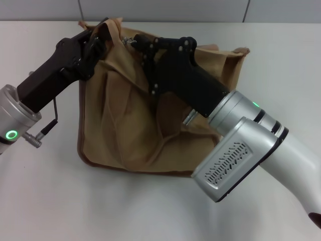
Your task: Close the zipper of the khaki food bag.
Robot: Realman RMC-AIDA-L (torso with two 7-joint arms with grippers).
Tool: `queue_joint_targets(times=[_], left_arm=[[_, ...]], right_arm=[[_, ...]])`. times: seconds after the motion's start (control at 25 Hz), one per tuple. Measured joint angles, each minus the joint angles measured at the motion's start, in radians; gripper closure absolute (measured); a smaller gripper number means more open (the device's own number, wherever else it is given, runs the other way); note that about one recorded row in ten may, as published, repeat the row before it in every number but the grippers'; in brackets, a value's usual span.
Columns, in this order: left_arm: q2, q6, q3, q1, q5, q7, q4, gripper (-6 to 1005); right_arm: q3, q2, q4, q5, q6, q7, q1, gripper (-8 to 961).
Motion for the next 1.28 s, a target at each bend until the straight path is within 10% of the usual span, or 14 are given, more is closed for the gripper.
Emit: queue_joint_targets(times=[1.28], left_arm=[[0.009,-0.031,-0.136,0.135,0.004,0.007,0.033,953]], right_arm=[[0.015,0.0,-0.048,0.012,-0.122,0.011,-0.22,952]])
